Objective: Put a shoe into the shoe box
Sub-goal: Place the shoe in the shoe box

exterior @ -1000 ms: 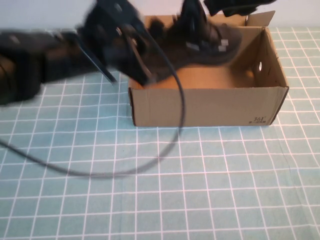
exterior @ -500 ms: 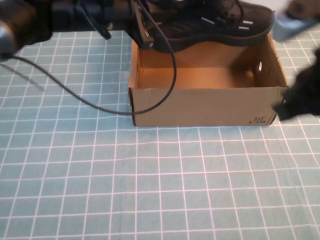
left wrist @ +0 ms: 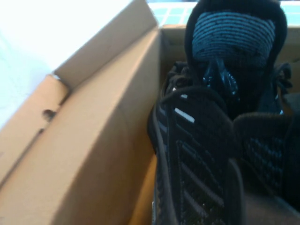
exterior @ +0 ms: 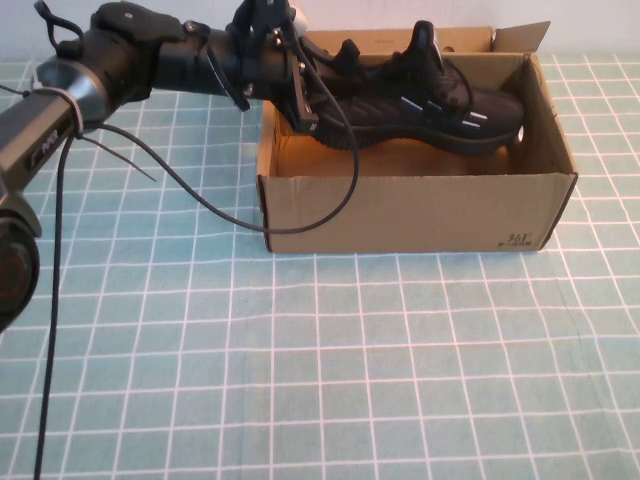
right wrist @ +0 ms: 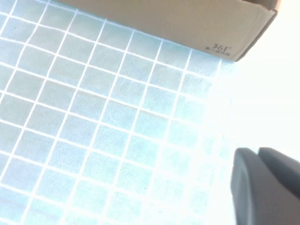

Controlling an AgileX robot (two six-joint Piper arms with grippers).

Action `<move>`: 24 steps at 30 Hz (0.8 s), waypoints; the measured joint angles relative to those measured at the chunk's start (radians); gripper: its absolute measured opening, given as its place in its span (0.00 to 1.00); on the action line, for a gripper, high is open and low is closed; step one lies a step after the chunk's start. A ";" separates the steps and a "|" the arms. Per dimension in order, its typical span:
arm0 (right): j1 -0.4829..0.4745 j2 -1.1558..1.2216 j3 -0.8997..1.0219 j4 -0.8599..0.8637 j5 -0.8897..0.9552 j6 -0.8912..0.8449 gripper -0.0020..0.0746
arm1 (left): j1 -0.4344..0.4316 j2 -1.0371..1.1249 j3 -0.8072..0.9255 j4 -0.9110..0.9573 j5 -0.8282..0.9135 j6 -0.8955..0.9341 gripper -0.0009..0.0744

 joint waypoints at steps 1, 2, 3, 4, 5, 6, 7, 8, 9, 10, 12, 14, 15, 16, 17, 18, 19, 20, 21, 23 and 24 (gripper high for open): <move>0.000 -0.005 0.000 -0.002 0.000 0.005 0.02 | 0.000 0.000 -0.004 0.003 -0.010 0.000 0.08; 0.000 -0.008 0.002 -0.002 0.000 0.007 0.02 | -0.002 0.000 -0.004 0.004 -0.023 0.000 0.08; 0.000 -0.010 0.002 -0.002 0.002 0.009 0.02 | -0.002 0.000 -0.006 0.004 -0.032 0.004 0.08; 0.000 -0.010 0.002 -0.002 0.002 0.009 0.02 | -0.004 0.000 -0.006 0.004 -0.040 0.011 0.08; 0.000 -0.007 0.002 -0.002 0.002 0.009 0.02 | -0.006 0.000 -0.008 0.004 -0.047 0.018 0.07; 0.000 -0.007 0.002 -0.002 0.002 0.009 0.02 | -0.008 0.000 -0.008 0.007 -0.053 0.022 0.07; 0.000 -0.007 0.002 -0.002 0.002 0.009 0.02 | -0.010 0.000 -0.008 0.013 -0.062 0.025 0.07; 0.000 -0.007 0.004 -0.002 0.002 0.009 0.02 | -0.015 0.000 -0.008 0.023 -0.071 0.030 0.07; 0.000 -0.007 0.006 -0.002 0.002 0.010 0.02 | -0.017 0.000 -0.009 0.034 -0.081 0.030 0.07; 0.000 -0.007 0.006 -0.002 0.002 0.013 0.02 | -0.019 0.001 -0.009 0.044 -0.088 0.030 0.07; 0.000 -0.007 0.009 -0.002 0.006 0.017 0.02 | -0.023 0.005 -0.010 0.050 -0.094 0.031 0.07; 0.000 -0.007 0.009 -0.002 0.008 0.021 0.02 | -0.023 0.009 -0.010 0.050 -0.097 0.032 0.07; 0.000 -0.007 0.009 -0.002 0.008 0.021 0.02 | -0.023 0.016 -0.012 0.050 -0.097 0.032 0.07; 0.000 -0.007 0.009 -0.002 0.008 0.021 0.02 | -0.023 0.022 -0.012 0.048 -0.097 0.032 0.07; 0.000 -0.007 0.009 0.000 0.008 0.021 0.02 | -0.023 0.029 -0.014 0.046 -0.097 0.034 0.07; 0.000 -0.007 0.009 0.000 0.008 0.021 0.02 | -0.023 0.035 -0.013 0.042 -0.097 0.034 0.07; 0.000 -0.007 0.009 0.000 0.008 0.023 0.02 | -0.023 0.043 -0.013 0.039 -0.097 0.034 0.07; 0.000 -0.007 0.009 0.002 0.008 0.022 0.02 | -0.023 0.050 -0.013 0.038 -0.097 0.034 0.07; 0.000 -0.007 0.009 0.002 0.008 0.022 0.02 | -0.023 0.058 -0.013 0.038 -0.097 0.034 0.07; 0.000 -0.007 0.009 0.004 0.008 0.022 0.02 | -0.023 0.068 -0.013 0.038 -0.097 0.034 0.07; 0.000 -0.007 0.009 0.004 0.008 0.022 0.02 | -0.023 0.072 -0.013 0.040 -0.097 0.034 0.07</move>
